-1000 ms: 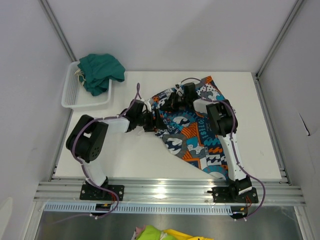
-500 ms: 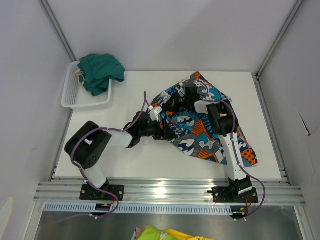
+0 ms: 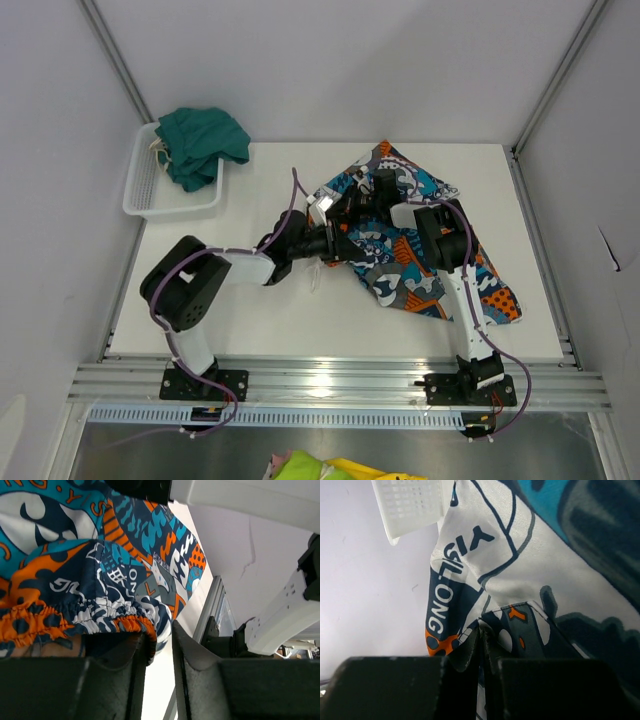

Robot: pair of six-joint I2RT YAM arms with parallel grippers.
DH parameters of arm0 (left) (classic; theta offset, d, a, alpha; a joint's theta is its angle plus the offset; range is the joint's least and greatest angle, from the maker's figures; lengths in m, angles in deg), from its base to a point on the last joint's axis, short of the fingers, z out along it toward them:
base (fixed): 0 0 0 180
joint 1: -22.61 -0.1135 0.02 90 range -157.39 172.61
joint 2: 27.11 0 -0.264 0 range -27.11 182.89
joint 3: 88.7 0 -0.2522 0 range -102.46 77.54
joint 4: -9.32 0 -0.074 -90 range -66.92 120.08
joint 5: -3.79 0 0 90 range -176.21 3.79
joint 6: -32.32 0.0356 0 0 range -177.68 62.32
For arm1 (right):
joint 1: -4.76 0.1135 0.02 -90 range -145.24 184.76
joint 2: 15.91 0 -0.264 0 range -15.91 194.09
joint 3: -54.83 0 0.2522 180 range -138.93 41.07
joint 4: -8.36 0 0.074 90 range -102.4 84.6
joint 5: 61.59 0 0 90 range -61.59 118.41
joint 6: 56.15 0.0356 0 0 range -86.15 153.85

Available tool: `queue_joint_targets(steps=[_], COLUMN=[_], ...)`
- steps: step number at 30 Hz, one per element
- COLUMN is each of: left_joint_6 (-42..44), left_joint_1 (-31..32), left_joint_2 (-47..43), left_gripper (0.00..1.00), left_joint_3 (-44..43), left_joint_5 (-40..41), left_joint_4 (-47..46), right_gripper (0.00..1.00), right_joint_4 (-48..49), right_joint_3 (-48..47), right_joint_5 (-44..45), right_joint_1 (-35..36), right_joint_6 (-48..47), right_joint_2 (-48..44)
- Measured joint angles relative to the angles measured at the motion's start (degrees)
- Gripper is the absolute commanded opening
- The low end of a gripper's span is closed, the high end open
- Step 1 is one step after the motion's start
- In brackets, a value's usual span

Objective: Fold and stack the shorts
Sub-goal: Flatten the shorts out

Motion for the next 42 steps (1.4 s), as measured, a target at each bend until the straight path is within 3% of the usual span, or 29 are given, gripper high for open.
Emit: queue_joint_targets(steps=[3,9,20,23,30,34,39,42], left_joint_6=[-0.1,-3.2,-10.3,-12.2,-14.7,-16.6,-21.0,-22.4], left_joint_1=[0.0,0.0,0.0,0.1,3.6,7.3,8.5,8.5], left_joint_2=[1.9,6.6,3.4,-0.1,-5.6,0.0,12.9,15.7], left_gripper=[0.33,0.01,0.0,0.07,0.5,0.58,0.58,0.59], left_joint_3=[-2.4,-3.3,-6.9,-6.1,5.8,11.6,12.9,13.0], left_joint_5=[0.2,-1.8,-3.2,-3.1,-3.0,-3.2,-3.8,-3.7], left_joint_4=[0.5,-1.7,3.7,3.8,-4.2,-13.3,-24.2,-26.4], right_gripper=[0.05,0.04,0.02,0.01,0.01,0.01,0.01,0.01], right_joint_4=[1.1,2.2,2.8,2.9,2.9,2.9,2.9,3.0], right_joint_3=[0.4,0.8,1.1,1.1,1.2,1.2,1.2,1.3], right_joint_5=[-0.1,-0.3,-0.5,-0.5,-0.7,-0.7,-0.7,-0.8], right_joint_1=[-0.1,-0.2,-0.3,-0.3,-0.4,-0.4,-0.4,-0.4], right_joint_6=[0.6,1.4,2.1,2.4,2.7,2.8,2.8,2.9], right_joint_2=[0.0,0.0,0.0,0.0,0.0,0.0,0.0,0.0])
